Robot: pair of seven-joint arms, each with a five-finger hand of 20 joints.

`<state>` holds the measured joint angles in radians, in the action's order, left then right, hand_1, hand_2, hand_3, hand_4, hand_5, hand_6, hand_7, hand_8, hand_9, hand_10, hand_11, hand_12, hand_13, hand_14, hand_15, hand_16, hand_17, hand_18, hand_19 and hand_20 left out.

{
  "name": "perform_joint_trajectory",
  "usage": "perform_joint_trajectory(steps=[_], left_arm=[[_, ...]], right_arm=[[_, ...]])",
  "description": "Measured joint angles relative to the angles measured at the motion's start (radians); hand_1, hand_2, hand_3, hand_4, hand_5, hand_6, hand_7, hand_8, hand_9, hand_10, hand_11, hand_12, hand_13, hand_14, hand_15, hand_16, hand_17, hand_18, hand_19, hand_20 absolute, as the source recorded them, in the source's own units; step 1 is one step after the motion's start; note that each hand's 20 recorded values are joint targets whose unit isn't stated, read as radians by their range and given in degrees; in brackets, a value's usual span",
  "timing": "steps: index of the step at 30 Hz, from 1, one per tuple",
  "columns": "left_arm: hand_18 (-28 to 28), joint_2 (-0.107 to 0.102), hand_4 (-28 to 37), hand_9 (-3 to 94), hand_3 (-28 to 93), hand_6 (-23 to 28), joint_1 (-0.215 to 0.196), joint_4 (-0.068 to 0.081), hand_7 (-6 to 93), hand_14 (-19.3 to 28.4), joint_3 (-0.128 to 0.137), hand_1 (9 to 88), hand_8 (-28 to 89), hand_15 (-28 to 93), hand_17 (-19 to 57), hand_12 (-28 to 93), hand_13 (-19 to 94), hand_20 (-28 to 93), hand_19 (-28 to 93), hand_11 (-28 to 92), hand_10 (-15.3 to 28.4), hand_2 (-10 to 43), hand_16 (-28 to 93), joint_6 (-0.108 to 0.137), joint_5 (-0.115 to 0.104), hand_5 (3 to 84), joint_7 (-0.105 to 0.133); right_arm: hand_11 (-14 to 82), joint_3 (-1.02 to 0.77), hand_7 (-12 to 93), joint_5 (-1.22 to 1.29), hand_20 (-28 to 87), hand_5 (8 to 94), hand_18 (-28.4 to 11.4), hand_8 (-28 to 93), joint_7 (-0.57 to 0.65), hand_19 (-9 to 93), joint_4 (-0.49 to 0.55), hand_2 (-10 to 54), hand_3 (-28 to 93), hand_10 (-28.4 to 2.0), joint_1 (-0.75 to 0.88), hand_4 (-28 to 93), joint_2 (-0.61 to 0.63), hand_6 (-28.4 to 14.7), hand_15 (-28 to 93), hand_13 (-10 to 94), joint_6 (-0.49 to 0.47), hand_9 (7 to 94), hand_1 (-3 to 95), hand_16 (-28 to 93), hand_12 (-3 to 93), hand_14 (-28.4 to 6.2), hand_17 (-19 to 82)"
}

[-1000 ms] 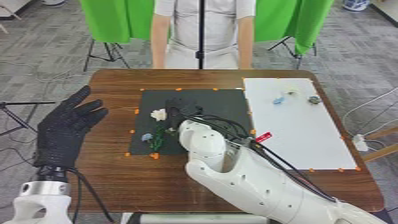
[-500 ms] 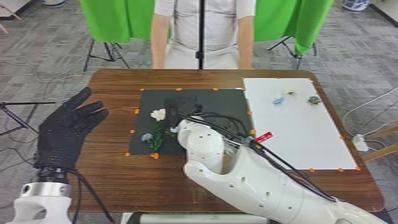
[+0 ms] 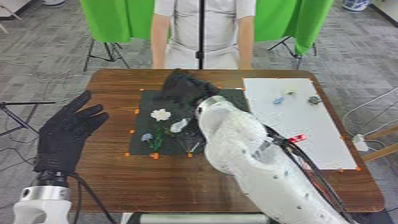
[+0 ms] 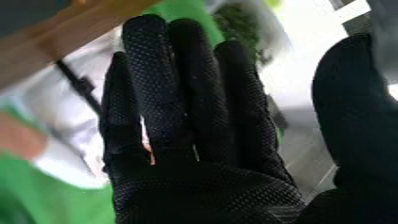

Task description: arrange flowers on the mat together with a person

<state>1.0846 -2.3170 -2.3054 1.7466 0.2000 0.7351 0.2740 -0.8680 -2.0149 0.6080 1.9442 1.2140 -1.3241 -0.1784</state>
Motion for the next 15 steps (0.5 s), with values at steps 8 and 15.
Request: perform_joint_trajectory(steps=[8,15], left_arm=[[27.6,0.009,-22.1,41.3,75,9.9,0.001,-0.002,6.5,27.8,-0.002,23.4,-6,52,-3.5,13,31,5,62,25,21.2,7.4,-6,0.000,0.023,41.0,-0.002],[27.0,0.033,-22.8,41.8,76,7.6,0.001,-0.001,5.7,27.3,0.000,22.7,-7,52,-3.9,12,31,5,61,24,20.4,6.7,-6,-0.007,0.044,40.5,-0.001]], right_arm=[[21.8,-0.377,15,0.362,15,49.8,-20.6,-14,-0.113,54,0.214,4.3,69,-17.7,0.243,-25,0.069,-1.3,50,48,0.030,56.3,25.2,9,14.4,-17.1,8],[18.8,-0.658,14,0.719,17,47.1,-19.6,-13,-0.363,49,0.230,8.9,71,-17.2,0.494,-26,0.077,-0.6,45,44,0.115,52.8,21.3,9,13.9,-18.1,7]])
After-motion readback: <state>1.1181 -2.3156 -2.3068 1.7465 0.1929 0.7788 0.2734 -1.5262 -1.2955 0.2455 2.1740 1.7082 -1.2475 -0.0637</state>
